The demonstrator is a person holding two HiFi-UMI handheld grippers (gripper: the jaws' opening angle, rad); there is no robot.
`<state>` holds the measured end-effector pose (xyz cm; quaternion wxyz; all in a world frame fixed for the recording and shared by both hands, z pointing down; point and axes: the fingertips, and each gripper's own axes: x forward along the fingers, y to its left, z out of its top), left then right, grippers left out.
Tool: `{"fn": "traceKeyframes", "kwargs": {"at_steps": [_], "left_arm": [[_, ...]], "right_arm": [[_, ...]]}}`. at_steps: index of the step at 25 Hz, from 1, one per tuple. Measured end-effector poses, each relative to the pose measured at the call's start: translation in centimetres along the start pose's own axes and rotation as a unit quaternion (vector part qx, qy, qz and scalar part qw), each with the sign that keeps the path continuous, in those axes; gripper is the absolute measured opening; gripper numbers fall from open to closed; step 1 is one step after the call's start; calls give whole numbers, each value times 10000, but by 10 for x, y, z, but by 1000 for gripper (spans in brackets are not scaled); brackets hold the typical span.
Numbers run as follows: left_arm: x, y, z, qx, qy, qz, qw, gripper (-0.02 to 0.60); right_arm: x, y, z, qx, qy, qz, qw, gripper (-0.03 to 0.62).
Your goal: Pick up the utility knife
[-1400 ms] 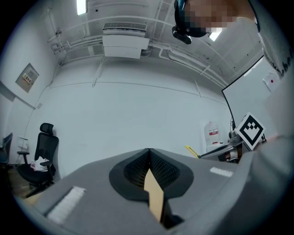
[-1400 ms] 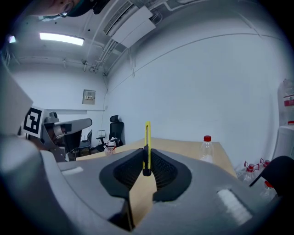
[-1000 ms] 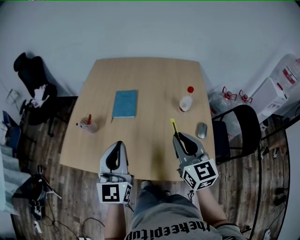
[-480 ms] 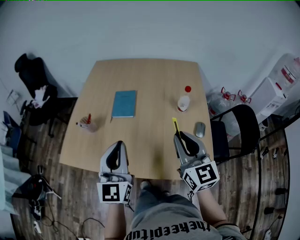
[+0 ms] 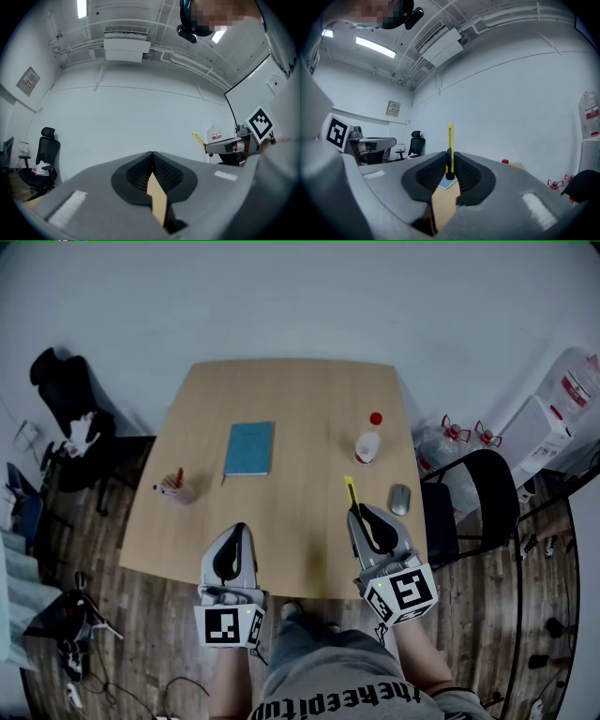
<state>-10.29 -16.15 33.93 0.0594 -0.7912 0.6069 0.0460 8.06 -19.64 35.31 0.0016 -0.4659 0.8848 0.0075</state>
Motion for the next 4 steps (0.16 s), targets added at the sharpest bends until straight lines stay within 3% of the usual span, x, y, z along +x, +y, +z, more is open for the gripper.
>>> {"fn": "traceKeyframes", "kwargs": {"at_steps": [4], "left_arm": [[-1, 2, -2, -11, 10, -9, 10000, 18]], "right_arm": [[0, 3, -1, 28, -10, -10, 10000, 55]]}}
